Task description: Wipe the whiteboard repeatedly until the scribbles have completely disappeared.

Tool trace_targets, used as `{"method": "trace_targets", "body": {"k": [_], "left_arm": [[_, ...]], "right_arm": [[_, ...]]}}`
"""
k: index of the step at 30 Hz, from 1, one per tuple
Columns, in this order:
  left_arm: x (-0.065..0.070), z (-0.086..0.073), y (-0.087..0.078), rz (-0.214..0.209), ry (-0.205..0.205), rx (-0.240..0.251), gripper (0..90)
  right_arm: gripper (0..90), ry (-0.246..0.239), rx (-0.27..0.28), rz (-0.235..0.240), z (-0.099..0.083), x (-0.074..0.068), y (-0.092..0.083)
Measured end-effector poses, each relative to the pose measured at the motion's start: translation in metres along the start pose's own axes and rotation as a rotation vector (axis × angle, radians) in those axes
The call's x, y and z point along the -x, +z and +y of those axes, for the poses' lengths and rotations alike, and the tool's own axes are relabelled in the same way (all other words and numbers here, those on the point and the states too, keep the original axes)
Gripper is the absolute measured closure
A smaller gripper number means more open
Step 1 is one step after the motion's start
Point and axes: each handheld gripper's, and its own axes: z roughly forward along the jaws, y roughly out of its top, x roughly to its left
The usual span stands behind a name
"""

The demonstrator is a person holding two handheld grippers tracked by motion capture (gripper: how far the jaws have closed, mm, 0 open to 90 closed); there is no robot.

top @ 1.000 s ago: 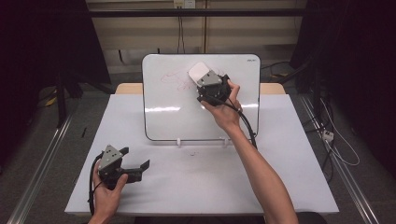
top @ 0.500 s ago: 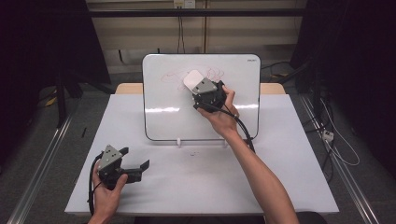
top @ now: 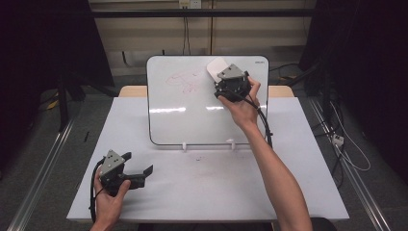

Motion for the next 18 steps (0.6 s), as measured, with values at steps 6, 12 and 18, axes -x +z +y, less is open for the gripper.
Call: {"method": "trace_targets", "body": {"k": [6, 12, 18], "left_arm": [[0.000, 0.000, 0.000, 0.003, 0.001, 0.001, 5.8], [0.002, 0.001, 0.002, -0.003, 0.003, -0.002, 5.8], [0.003, 0.001, 0.004, -0.006, 0.013, -0.009, 5.8]], "right_arm": [[31.7, 0.040, -0.001, -0.030, -0.009, 0.015, -0.005], [31.7, 0.028, -0.030, -0.006, -0.017, 0.001, -0.008], [31.7, -0.029, -0.031, 0.035, -0.024, -0.026, -0.009]]}}
